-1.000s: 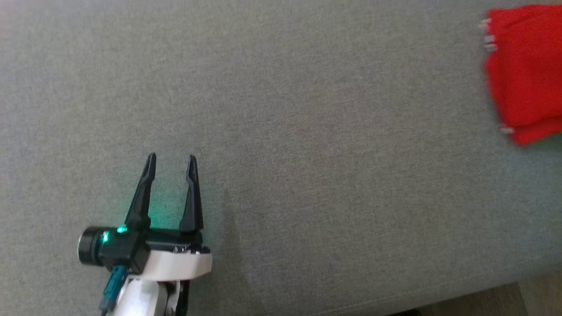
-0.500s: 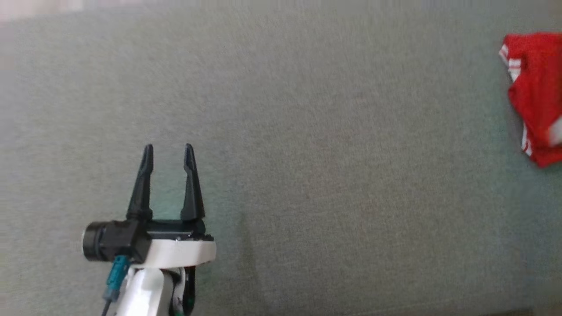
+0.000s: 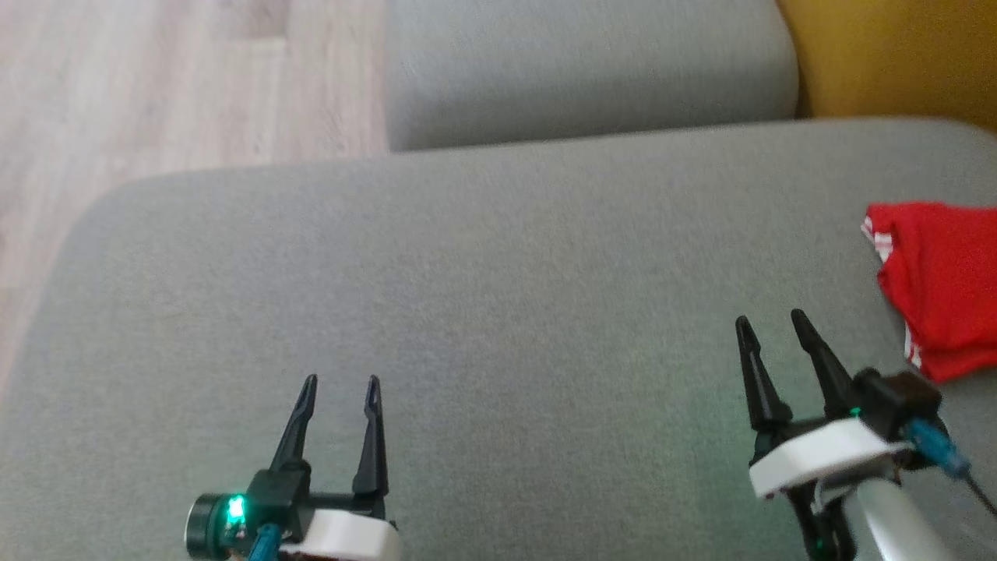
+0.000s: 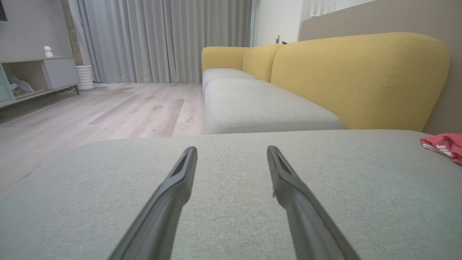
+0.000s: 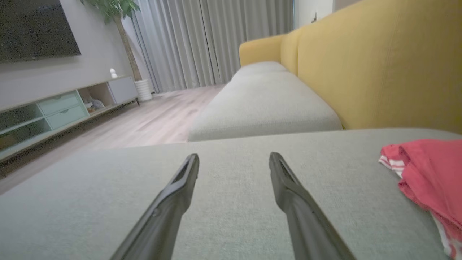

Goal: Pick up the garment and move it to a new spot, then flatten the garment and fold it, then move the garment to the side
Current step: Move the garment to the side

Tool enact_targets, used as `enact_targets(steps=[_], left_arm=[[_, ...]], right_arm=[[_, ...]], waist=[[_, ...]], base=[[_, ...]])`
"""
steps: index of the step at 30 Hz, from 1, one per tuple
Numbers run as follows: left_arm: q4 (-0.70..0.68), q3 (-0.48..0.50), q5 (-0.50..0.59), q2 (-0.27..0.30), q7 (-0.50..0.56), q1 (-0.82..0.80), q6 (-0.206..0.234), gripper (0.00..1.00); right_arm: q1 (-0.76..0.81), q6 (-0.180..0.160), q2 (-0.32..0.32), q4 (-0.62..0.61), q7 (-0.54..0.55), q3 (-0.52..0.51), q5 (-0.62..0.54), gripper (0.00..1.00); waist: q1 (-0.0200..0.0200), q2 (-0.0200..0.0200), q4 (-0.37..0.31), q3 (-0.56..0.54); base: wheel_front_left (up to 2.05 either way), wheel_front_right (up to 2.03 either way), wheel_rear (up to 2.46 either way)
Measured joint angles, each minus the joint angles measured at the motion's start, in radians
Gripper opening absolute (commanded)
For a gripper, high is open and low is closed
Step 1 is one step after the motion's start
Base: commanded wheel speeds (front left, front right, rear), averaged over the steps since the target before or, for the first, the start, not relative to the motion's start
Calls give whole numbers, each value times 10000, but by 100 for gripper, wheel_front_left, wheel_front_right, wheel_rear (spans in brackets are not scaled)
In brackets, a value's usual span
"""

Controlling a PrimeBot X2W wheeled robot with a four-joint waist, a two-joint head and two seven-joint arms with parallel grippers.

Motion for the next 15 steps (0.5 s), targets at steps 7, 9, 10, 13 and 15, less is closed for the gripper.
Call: enact_targets(steps=[7,9,10,13,15], left_arm=[[-568,403,82,2,0,667,194,100],[-1097,579,82,4,0,1020,334,100],[-1200,633,82,4,0,1120,347,100],[-1264,685,278,6,0,1393,261,100],[-1206,686,504,6,0,1514,184,100]], right_arm=[[1913,0,596,-1766,-25,-504,-1011,100],[2432,0,681,-1893,-25,-627,-1333,100],[2507,0,723,-1921,-25,-696,-1396,100],[2559,0,857,-2027,-25,-940,-1467,100],[2561,0,917,-2063,-25,-1037,-1501,100]], waist=[[0,0,254,-745],[0,0,297,-914],[0,0,312,-953],[0,0,391,-1029],[0,0,441,-1063]], base=[[0,0,0],[0,0,0],[0,0,0],[0,0,0],[0,0,0]])
